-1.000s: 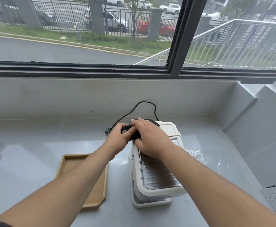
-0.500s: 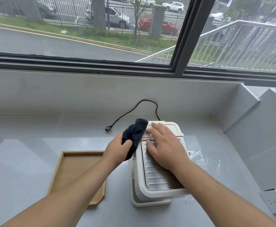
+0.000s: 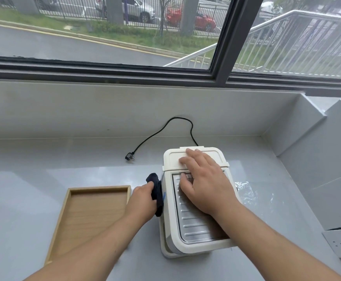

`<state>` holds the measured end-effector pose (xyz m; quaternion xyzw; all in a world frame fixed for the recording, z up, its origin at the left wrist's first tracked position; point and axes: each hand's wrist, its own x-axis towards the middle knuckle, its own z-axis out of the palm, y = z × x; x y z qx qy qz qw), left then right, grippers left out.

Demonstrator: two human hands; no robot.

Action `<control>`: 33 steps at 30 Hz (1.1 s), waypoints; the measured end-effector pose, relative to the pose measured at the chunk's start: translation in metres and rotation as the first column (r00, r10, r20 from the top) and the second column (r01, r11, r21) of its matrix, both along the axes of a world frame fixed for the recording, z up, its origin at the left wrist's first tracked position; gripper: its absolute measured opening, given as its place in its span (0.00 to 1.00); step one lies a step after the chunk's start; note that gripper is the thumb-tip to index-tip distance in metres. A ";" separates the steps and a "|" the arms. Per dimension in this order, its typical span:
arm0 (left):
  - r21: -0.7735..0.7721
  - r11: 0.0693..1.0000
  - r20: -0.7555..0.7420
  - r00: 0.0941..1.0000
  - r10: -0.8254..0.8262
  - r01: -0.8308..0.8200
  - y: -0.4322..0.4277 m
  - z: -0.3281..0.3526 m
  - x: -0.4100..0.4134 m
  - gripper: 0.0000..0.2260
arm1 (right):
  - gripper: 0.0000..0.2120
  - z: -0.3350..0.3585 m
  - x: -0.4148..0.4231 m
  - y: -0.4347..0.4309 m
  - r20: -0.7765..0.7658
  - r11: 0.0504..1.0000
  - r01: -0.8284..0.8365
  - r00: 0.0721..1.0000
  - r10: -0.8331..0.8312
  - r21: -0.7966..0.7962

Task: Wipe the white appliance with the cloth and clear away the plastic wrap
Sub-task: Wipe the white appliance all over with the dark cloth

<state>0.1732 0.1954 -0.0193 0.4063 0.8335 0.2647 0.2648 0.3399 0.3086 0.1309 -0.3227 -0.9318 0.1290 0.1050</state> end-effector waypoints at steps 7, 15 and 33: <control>-0.129 0.992 -0.136 0.990 -0.024 0.006 0.014 -0.029 -0.003 0.08 | 0.19 -0.004 0.000 0.003 -0.014 1.000 0.003 1.000 -0.003 0.000; -0.168 0.986 -0.069 0.997 -0.024 0.012 0.023 -0.042 -0.005 0.07 | 0.19 -0.005 -0.001 0.003 -0.021 1.000 0.010 1.000 -0.010 0.003; -0.328 0.944 0.064 0.998 -0.010 0.030 -0.047 -0.043 0.054 0.07 | 0.19 0.001 0.001 -0.003 -0.020 1.000 0.008 1.000 -0.007 0.021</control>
